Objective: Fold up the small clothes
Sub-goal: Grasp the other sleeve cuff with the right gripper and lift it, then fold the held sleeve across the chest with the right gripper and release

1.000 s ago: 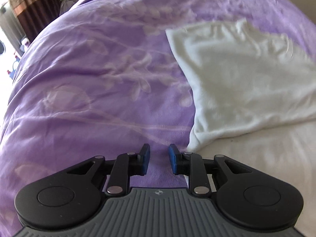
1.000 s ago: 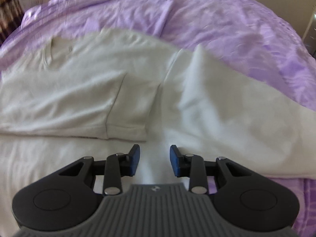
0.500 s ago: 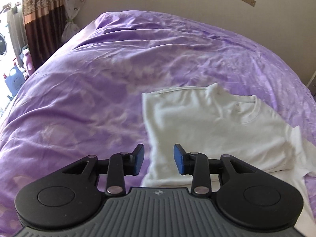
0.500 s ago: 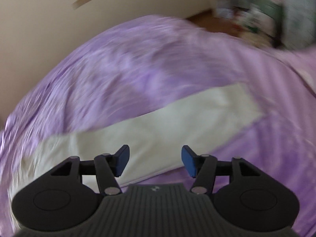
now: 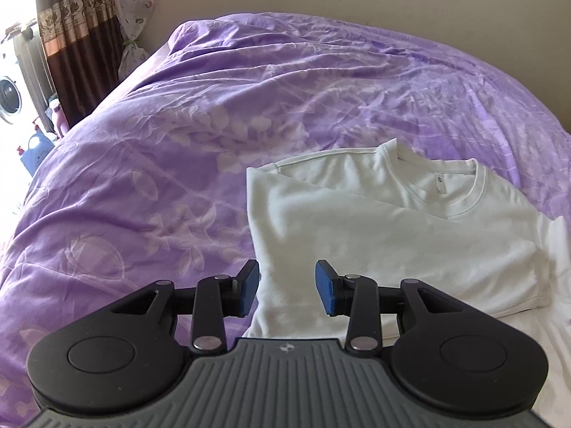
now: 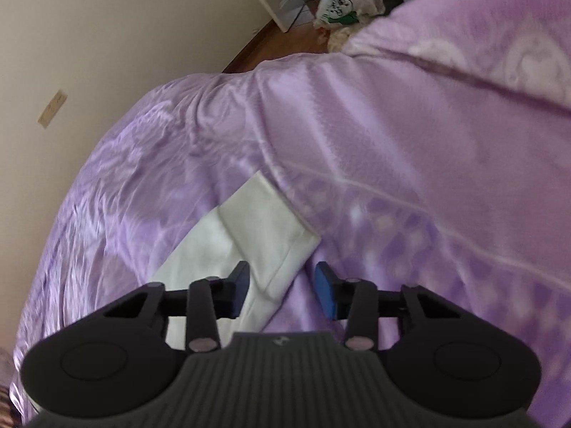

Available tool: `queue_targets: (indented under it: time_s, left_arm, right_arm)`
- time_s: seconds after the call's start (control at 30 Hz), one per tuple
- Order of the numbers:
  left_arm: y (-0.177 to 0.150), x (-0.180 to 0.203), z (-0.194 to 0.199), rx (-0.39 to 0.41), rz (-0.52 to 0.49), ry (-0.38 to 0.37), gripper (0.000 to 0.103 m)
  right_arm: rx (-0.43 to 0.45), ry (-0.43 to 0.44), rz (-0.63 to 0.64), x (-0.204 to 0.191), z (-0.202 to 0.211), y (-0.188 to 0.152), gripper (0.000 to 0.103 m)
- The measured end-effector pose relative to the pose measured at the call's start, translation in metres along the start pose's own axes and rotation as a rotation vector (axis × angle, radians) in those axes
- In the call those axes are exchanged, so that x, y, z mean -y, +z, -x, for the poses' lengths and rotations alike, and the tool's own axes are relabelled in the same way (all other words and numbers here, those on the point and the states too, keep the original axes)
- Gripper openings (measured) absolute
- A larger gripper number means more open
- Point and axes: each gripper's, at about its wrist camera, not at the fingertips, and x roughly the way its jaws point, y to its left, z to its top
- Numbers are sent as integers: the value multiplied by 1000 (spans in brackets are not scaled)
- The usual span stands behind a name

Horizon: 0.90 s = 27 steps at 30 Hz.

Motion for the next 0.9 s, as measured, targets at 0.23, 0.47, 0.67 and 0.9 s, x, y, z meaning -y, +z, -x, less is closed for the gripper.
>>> queue_targets:
  time_s: [0.23,0.47,0.67,0.9]
  left_arm:
    - [-1,-8,0,0,2,19,44]
    - [-3,-25,15,24,45,-33,43]
    - [-8,-44,40,58,49,-63,43]
    - [-10,-71,59,76,78,-95,43]
  right_arm:
    - [35,-55,104,-26,-11,3,3]
    - [160,71,331,-135,66,4,1]
    - [210,277,567,-284,149,-43,1]
    - [186,457,810,-435,204,-156,1]
